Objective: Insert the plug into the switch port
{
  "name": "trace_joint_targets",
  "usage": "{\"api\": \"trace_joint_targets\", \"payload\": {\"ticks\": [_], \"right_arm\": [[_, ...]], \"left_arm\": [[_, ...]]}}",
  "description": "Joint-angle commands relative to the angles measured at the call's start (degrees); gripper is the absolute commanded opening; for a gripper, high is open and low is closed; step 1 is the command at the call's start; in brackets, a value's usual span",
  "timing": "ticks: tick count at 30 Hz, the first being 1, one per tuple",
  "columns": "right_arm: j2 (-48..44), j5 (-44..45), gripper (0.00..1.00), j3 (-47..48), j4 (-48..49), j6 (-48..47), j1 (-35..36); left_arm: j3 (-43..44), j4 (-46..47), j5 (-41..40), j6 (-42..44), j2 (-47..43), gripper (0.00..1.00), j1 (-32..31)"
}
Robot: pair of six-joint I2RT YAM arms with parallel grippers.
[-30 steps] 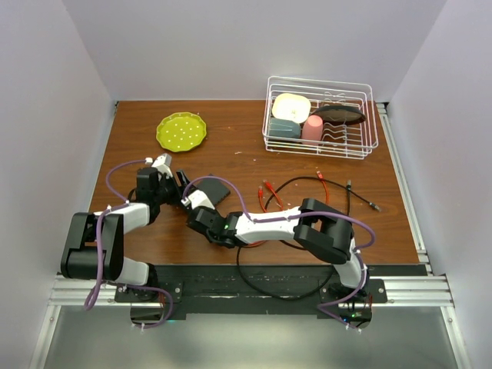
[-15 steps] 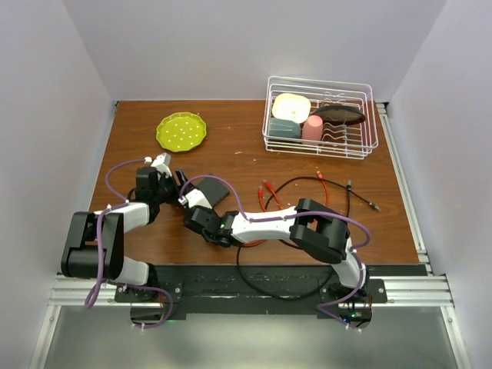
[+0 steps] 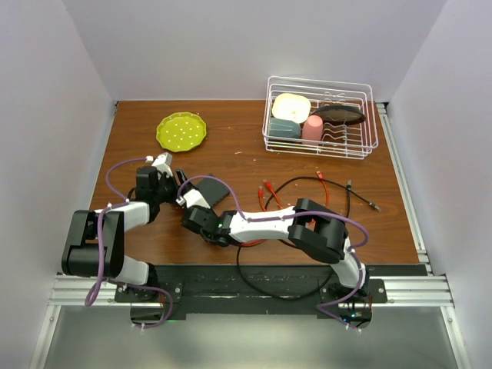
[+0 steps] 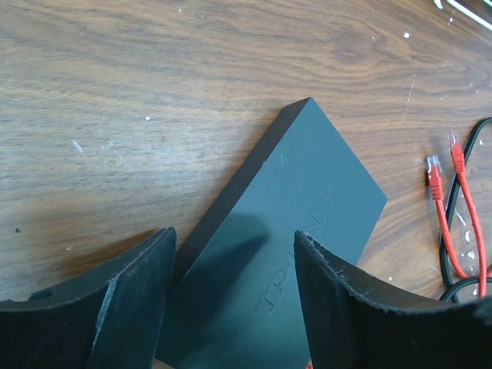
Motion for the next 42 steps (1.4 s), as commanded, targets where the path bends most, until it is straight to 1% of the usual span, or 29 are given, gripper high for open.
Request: {"api": "trace_joint_targets", "payload": {"ticks": [1, 7, 18, 26, 42], "right_arm": [[0.4, 0.89, 0.0, 3.78, 2.81, -1.1, -0.57], [0.05, -1.31, 0.0, 5.45, 3.95, -1.62, -1.63], [1.11, -2.28, 0.0, 7.12, 6.15, -1.71, -2.68], [2.42, -1.67, 0.0, 7.12, 9.23, -0.92, -3.39], [3.13, -1.23, 0.0, 10.37, 10.72, -1.71, -5.85]], "left_arm": [[1.32, 1.39, 3.72, 1.17, 0.49, 0.66, -0.13], [1.23, 1.65, 4.42, 1.44, 0.76, 0.65, -0.13], [1.32, 2.18, 6.09, 1.52, 2.51, 0.58, -0.13], [0.79, 2.62, 7.06, 1.0, 2.78, 0.54, -0.13], [1.23, 2.8, 9.78, 0.38, 7.08, 0.49, -0.13]]}}
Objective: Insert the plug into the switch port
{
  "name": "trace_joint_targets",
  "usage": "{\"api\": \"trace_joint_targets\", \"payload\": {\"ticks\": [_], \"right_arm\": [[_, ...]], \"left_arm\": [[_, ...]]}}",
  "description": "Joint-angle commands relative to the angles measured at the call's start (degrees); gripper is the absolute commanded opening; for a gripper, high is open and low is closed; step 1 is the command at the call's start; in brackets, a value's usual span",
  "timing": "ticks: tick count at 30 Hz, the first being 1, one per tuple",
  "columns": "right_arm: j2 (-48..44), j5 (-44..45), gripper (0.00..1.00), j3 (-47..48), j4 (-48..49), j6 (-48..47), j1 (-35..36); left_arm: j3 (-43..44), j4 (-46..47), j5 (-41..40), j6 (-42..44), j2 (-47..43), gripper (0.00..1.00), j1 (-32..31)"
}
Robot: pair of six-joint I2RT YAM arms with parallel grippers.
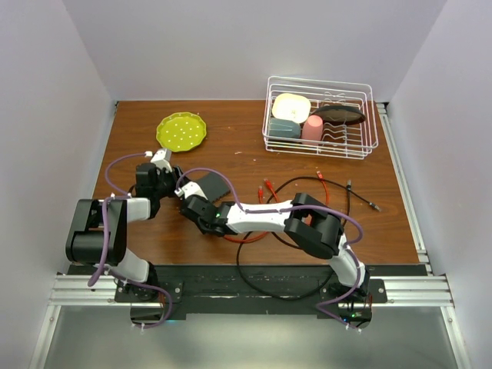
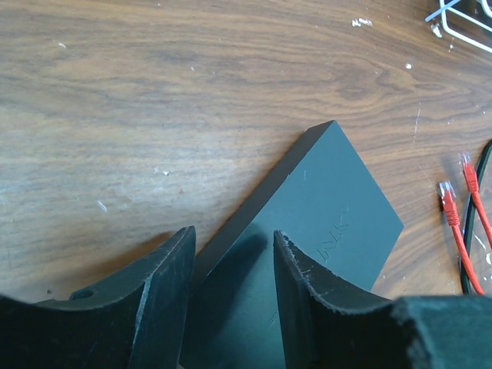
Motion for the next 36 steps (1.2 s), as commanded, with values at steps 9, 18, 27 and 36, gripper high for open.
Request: {"api": "trace_joint_targets", "payload": {"ticks": [9, 18, 27, 36], "right_arm": [[1.41, 3.56, 0.0, 7.68, 13.35, -1.3, -3.6], [1.93, 2.77, 0.0, 8.56, 13.88, -1.13, -5.18], [1.32, 1.36, 0.0, 4.87, 15.29, 0.02, -5.18], [1.49, 0.92, 0.0, 1.97, 16.87, -0.07, -5.18]], "left_arm": [[-1.05, -4.37, 9.41, -2.2, 1.29, 0.45, -1.11], [-0.7, -4.99, 8.89, -1.76, 1.91, 0.42, -1.29], [7.21, -7.8, 1.86, -0.88, 0.33, 0.61, -1.03], [12.84, -6.84, -3.24, -0.35, 0.76, 0.68, -1.03]]}}
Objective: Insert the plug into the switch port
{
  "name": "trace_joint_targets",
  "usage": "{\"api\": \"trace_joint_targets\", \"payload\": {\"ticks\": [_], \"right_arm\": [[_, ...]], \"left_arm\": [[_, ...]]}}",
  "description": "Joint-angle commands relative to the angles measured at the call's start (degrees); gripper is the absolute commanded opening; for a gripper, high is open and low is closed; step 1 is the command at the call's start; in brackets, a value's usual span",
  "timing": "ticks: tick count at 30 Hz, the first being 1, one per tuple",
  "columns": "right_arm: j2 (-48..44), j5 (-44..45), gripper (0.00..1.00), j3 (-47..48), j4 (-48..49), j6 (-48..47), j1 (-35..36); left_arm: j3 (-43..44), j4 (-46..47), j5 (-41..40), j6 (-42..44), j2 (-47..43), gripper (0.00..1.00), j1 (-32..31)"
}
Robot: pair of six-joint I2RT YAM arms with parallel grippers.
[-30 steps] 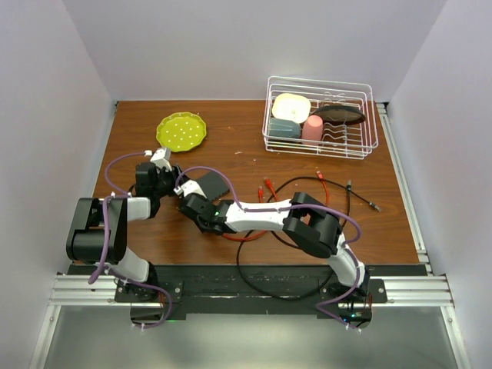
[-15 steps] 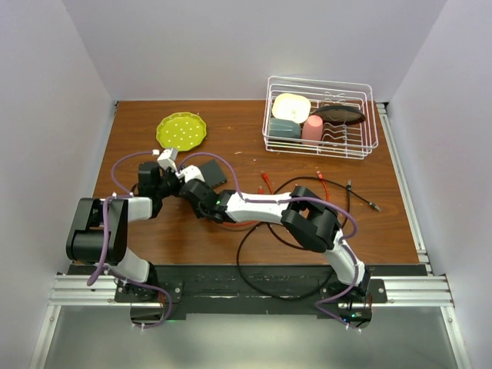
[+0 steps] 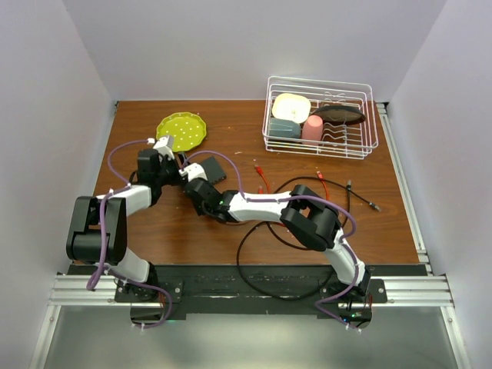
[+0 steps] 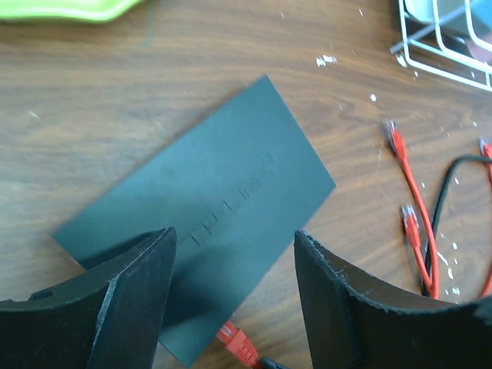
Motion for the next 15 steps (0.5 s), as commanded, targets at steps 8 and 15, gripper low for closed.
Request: {"api": "trace_joint_targets", "payload": {"ticks": [8, 15], "right_arm": [[-1.02, 1.42, 0.0, -0.72, 5.35, 0.37, 0.13], [-1.1, 1.51, 0.0, -0.99, 5.62, 0.37, 0.04]], "left_arm": [[7.39, 3.45, -2.61, 0.5, 8.07, 0.69, 0.24], [9.94, 2.31, -4.8, 1.46, 10.81, 0.7, 0.24]]}}
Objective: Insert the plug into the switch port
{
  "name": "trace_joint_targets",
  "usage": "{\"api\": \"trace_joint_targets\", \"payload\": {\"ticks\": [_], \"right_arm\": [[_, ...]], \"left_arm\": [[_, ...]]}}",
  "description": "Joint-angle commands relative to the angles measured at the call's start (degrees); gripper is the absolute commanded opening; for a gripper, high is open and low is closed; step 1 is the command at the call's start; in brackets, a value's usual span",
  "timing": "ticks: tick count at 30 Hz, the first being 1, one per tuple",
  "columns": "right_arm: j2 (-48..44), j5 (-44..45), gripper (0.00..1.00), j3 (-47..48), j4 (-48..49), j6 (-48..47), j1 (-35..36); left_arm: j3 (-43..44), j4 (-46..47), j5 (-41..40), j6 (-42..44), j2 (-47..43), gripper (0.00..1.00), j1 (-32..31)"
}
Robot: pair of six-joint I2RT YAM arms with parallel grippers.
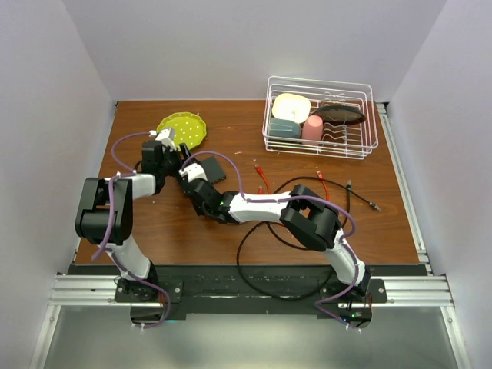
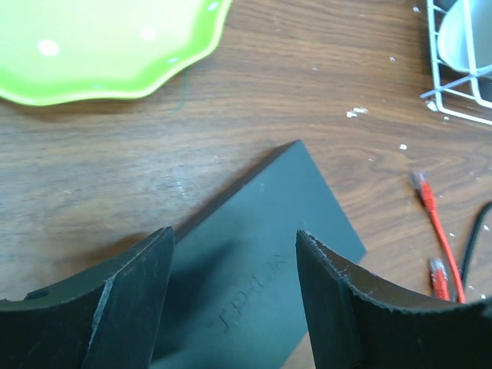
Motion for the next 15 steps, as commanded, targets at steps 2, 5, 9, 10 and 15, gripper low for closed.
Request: {"api": "trace_joint_targets", "payload": {"ticks": [2, 5, 9, 10, 15], "right_arm": [[-1.1, 1.56, 0.0, -0.01, 3.52, 0.28, 0.04], [-1.02, 1.47, 0.0, -0.01, 3.52, 0.28, -0.05], [-0.84, 1.47, 0.0, 0.17, 3.43, 0.19, -0.05], [-0.84, 1.38, 0.0, 0.17, 3.43, 0.19, -0.05], [-0.84, 1.99, 0.0, 0.26, 3.43, 0.1, -0.05]], "left_arm": [[2.82, -1.67, -2.86, 2.67, 1.67, 0.7, 0.26], [4.14, -3.17, -2.17, 3.9, 2.99, 0.7, 0.26], [2.83, -2.12, 2.75, 3.47, 3.79, 0.67, 0.17], [2.48, -1.68, 4.06, 3.38, 3.7, 0.67, 0.17], [0.63, -3.52, 7.15, 3.11, 3.7, 0.6, 0.09]]}}
